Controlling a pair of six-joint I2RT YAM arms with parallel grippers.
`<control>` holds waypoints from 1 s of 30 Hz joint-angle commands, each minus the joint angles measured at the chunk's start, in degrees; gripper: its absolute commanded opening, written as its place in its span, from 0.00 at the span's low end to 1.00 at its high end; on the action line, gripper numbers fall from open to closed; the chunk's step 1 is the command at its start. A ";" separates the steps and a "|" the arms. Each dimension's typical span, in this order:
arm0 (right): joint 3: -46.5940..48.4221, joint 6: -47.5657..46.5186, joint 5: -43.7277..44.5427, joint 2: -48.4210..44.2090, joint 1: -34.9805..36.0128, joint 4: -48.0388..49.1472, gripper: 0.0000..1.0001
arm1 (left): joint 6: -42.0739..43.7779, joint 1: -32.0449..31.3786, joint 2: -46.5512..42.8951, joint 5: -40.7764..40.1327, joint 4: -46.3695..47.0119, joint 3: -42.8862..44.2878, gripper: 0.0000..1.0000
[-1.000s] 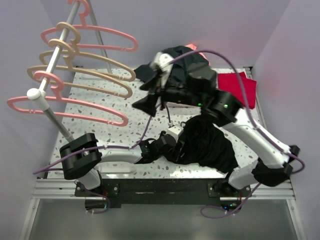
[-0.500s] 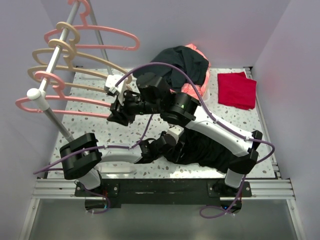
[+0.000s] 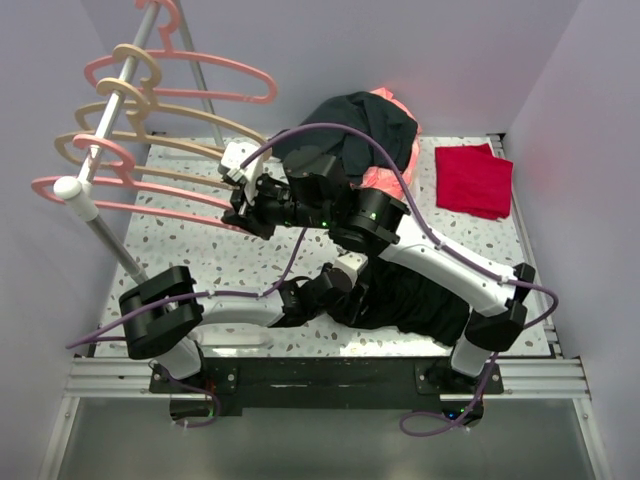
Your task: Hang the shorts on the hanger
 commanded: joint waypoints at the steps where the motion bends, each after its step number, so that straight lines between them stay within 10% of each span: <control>1: -0.58 -0.39 3.53 -5.66 0.09 5.38 0.00 | 1.45 0.10 -2.80 0.00 0.21 0.08 0.72; 14: -7.61 -1.36 9.60 -14.01 0.00 4.85 0.00 | 9.98 0.01 -10.69 5.10 4.96 -3.26 0.96; 30: -16.83 0.22 14.44 -29.56 0.00 -6.13 0.00 | 11.30 0.01 -12.38 3.25 5.49 -4.76 0.96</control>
